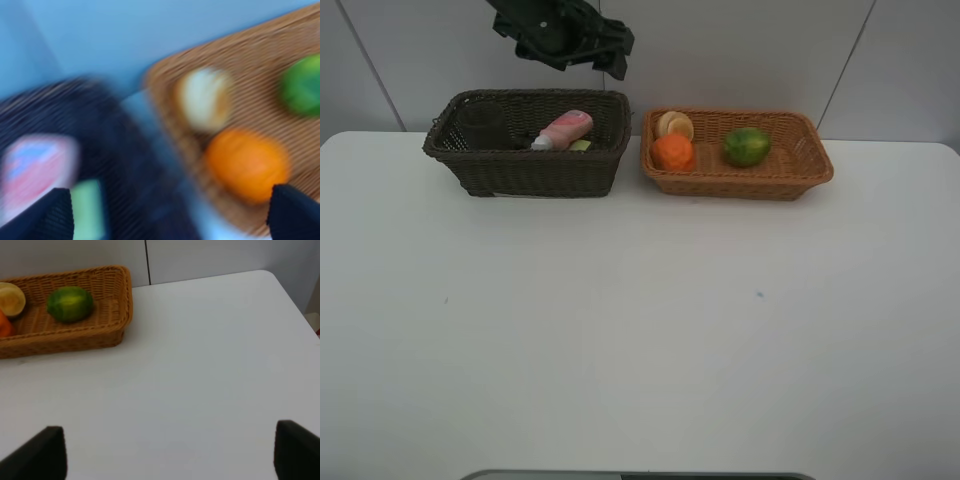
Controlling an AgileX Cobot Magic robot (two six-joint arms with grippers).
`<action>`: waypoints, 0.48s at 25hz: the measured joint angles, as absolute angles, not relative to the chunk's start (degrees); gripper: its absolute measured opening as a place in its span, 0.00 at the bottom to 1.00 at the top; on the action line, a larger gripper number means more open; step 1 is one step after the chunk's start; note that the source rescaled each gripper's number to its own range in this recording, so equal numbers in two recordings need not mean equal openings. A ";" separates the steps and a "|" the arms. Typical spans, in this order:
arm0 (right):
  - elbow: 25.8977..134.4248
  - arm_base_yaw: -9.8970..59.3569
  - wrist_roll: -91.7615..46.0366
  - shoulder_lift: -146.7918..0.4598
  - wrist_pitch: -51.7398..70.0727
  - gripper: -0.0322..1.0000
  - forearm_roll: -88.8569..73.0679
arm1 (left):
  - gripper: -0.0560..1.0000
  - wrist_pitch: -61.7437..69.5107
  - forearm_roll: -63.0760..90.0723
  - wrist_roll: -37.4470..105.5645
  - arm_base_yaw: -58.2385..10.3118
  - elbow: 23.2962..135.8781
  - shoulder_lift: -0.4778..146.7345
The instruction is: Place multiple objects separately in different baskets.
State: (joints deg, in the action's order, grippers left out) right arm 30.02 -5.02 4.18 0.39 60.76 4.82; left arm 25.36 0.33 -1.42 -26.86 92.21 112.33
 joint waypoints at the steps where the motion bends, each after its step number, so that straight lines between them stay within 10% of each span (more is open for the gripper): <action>1: 30.02 -5.02 4.18 0.39 60.76 0.76 4.82 | 1.00 25.36 0.00 -1.42 -25.54 89.15 109.81; 12: 30.02 -5.02 4.18 0.39 60.76 0.76 4.82 | 1.00 28.69 -0.82 -1.48 -11.79 57.42 76.72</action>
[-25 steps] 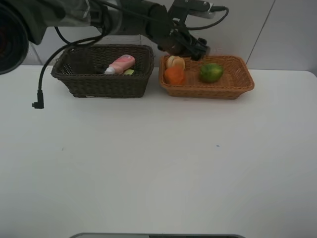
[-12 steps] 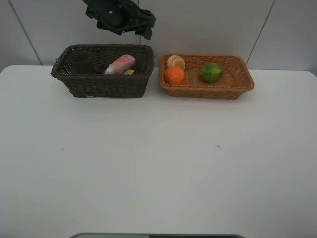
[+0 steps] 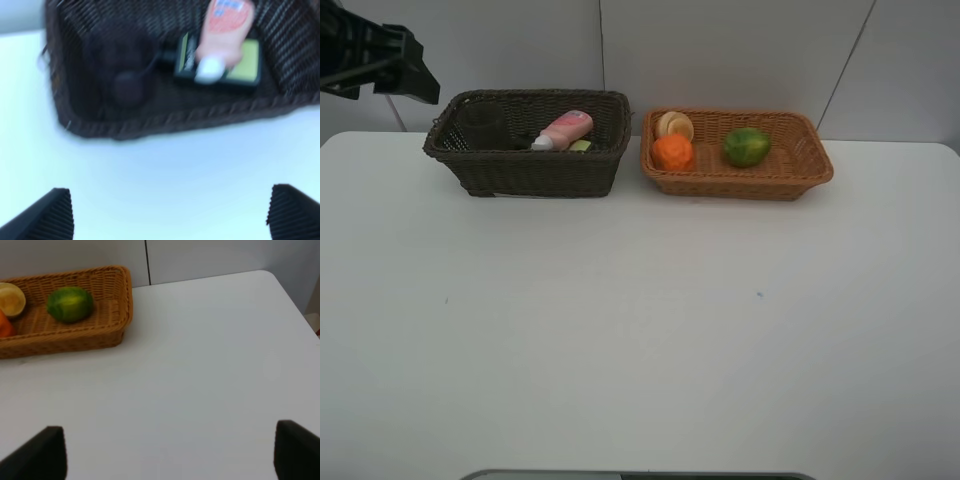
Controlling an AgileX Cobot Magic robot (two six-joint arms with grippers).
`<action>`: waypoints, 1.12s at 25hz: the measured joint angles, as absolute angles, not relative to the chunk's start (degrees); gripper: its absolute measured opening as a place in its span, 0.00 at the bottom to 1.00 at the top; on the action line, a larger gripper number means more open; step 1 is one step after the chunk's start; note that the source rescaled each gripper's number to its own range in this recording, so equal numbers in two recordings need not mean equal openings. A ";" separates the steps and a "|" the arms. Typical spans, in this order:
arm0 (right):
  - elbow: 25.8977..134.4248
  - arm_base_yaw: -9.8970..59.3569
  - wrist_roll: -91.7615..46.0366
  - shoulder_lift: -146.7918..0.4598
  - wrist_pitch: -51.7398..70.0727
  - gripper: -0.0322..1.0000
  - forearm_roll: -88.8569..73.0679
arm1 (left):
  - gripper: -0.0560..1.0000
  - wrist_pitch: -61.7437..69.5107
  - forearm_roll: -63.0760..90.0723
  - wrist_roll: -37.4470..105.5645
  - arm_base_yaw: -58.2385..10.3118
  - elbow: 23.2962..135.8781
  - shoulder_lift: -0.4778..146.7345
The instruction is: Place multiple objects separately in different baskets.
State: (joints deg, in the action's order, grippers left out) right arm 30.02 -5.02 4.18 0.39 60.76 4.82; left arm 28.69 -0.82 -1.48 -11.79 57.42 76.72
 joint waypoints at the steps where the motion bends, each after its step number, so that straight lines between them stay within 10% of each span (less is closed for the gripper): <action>1: 30.02 -5.02 4.18 0.39 60.76 0.76 4.82 | 1.00 30.12 -0.82 -1.54 -11.29 55.55 73.89; 28: 30.02 -5.02 4.18 0.39 60.76 0.76 4.82 | 1.00 62.20 0.00 -0.94 -11.17 36.53 24.78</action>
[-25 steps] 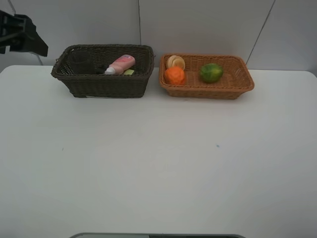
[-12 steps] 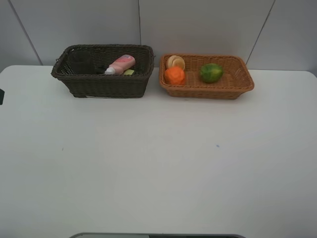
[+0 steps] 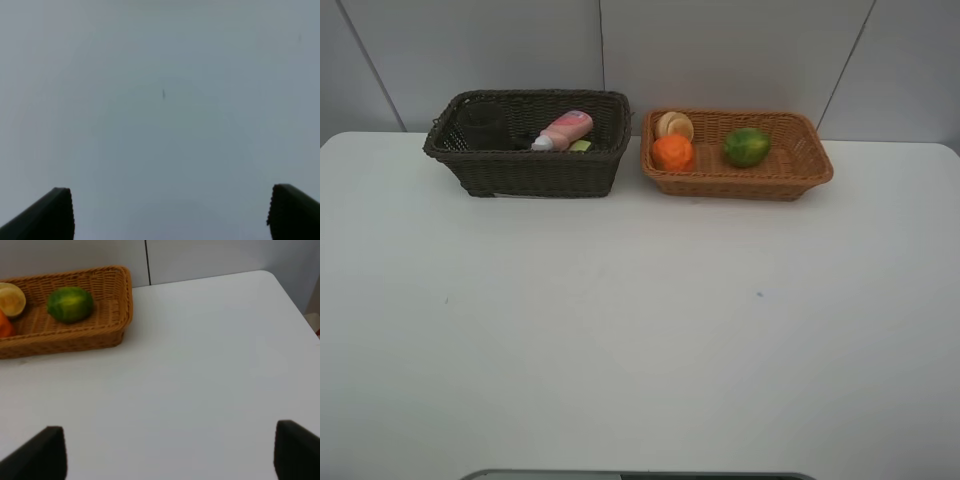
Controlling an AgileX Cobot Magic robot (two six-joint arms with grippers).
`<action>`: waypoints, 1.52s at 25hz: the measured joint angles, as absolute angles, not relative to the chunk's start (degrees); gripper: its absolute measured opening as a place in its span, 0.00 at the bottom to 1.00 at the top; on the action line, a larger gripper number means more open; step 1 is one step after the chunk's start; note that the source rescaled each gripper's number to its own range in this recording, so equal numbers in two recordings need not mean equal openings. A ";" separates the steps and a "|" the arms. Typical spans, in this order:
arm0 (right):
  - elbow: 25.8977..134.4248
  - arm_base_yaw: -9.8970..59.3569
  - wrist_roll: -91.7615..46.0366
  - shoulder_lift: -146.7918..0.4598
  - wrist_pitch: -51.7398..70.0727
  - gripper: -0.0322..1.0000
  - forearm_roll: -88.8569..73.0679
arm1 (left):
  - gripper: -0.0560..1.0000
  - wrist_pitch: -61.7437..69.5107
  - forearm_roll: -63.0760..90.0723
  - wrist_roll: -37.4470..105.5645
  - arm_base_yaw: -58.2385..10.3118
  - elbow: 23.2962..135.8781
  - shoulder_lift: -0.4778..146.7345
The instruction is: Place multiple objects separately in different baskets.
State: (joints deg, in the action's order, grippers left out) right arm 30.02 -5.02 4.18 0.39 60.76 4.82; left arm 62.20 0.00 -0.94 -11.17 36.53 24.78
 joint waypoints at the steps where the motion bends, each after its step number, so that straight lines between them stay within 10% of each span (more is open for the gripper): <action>1: 30.02 -5.02 4.18 0.39 60.76 0.76 4.82 | 1.00 62.14 0.00 -0.99 -11.17 35.09 22.75; 38: 30.02 -5.02 4.23 0.39 60.76 0.76 4.82 | 1.00 60.82 0.48 -0.99 -11.17 28.91 -0.43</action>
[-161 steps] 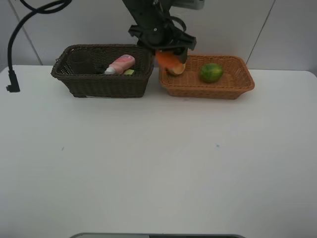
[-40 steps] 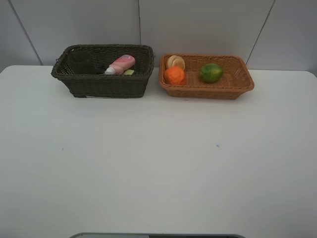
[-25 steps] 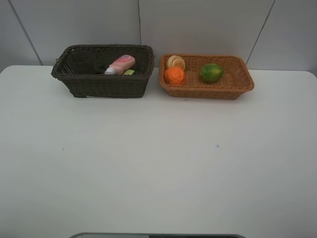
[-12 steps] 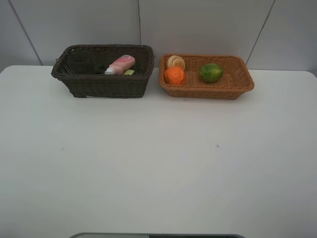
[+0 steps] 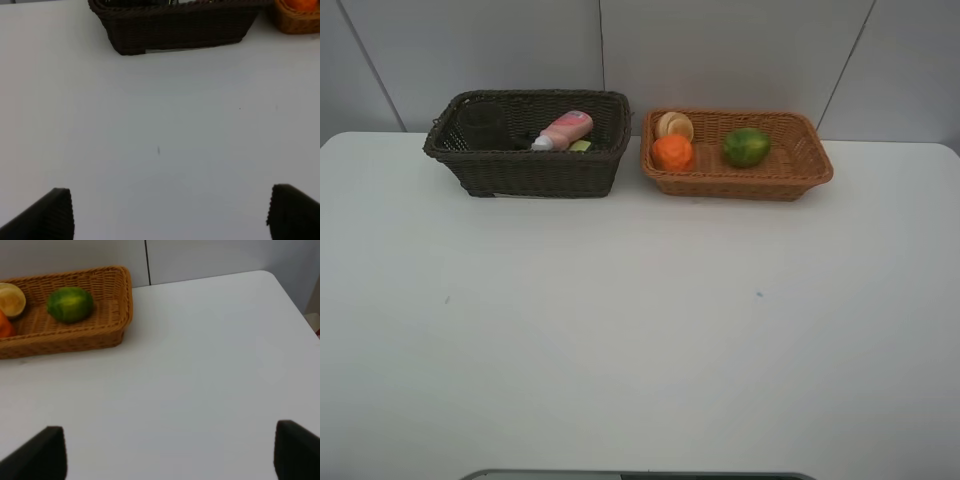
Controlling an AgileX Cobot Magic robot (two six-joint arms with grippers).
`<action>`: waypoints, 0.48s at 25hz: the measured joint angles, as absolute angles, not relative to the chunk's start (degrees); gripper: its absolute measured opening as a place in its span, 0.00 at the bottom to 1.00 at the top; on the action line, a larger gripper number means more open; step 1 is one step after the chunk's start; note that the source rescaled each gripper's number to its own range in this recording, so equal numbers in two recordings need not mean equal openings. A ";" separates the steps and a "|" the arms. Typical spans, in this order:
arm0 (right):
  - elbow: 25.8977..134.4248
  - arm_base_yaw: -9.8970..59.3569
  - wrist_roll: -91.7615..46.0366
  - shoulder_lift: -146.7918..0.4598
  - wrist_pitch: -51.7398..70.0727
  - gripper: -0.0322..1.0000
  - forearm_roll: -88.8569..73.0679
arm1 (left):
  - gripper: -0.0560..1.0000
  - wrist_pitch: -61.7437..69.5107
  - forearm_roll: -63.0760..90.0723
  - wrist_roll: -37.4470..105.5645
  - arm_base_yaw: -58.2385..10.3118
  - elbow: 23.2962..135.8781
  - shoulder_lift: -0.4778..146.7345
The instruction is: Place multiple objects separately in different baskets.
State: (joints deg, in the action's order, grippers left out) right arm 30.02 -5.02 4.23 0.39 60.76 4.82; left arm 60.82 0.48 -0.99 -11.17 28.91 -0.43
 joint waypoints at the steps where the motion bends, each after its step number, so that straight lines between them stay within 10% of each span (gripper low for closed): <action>1: 30.02 -5.02 4.23 0.39 60.76 0.76 4.82 | 1.00 60.82 0.48 -0.99 -11.17 28.91 -0.43; 12: 30.02 -5.02 4.23 0.39 60.76 0.76 4.82 | 1.00 60.82 0.52 -0.99 -7.70 28.91 -0.43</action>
